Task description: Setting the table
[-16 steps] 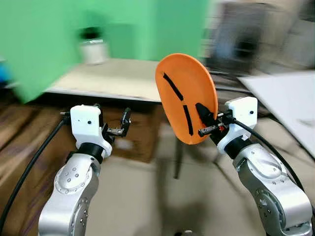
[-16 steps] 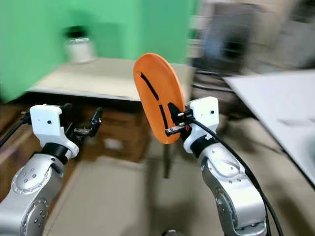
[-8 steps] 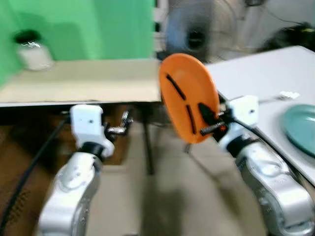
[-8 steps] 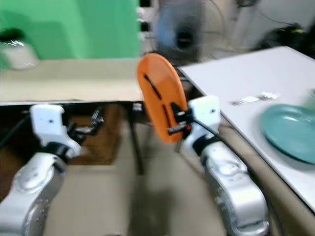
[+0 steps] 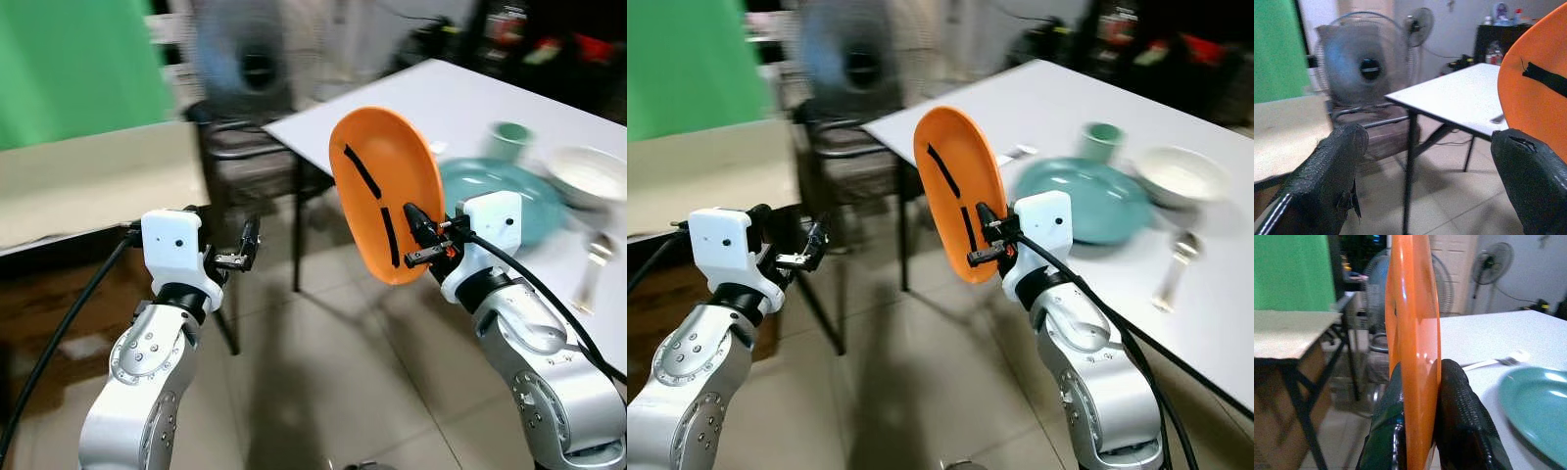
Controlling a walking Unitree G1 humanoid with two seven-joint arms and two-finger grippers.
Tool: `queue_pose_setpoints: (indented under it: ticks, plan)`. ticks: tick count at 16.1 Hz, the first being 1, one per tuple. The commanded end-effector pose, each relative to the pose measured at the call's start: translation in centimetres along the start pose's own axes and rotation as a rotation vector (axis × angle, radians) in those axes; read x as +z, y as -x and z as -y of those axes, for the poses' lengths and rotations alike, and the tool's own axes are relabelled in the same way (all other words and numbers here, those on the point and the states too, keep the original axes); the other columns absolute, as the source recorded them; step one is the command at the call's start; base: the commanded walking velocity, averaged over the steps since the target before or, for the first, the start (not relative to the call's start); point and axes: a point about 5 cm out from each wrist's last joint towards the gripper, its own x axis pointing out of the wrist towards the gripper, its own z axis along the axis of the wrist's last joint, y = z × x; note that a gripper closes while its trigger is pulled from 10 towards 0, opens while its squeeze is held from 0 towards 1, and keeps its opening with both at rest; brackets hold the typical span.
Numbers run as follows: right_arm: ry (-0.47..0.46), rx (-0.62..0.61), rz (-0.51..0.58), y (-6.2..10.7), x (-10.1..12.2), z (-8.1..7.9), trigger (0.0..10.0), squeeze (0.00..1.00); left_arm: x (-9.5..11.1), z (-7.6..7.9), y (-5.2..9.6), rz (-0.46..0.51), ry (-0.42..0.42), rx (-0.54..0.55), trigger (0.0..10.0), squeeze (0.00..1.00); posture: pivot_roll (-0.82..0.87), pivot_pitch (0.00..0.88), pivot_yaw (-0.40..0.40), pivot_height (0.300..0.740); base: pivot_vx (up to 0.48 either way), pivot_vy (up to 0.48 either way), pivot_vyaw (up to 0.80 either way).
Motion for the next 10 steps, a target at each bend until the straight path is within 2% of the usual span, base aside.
queue_pose_setpoints:
  ticks: [1, 10]
  plan:
    - [0.008, 0.0, 0.032, -0.03, 0.69, 0.05, 10.0, 0.0, -0.03, -0.23, 0.1, 0.002, -0.01, 0.009, 10.0, 0.0, -0.13, 0.0, 0.011, 0.74, 0.0, 0.0, -0.8]
    - [0.024, -0.007, 0.028, 0.22, 0.68, -0.01, 10.0, 0.0, -0.15, 0.04, -0.05, 0.004, -0.01, -0.008, 10.0, 0.0, -0.14, 0.0, 0.018, 0.74, 0.0, 0.0, -0.8]
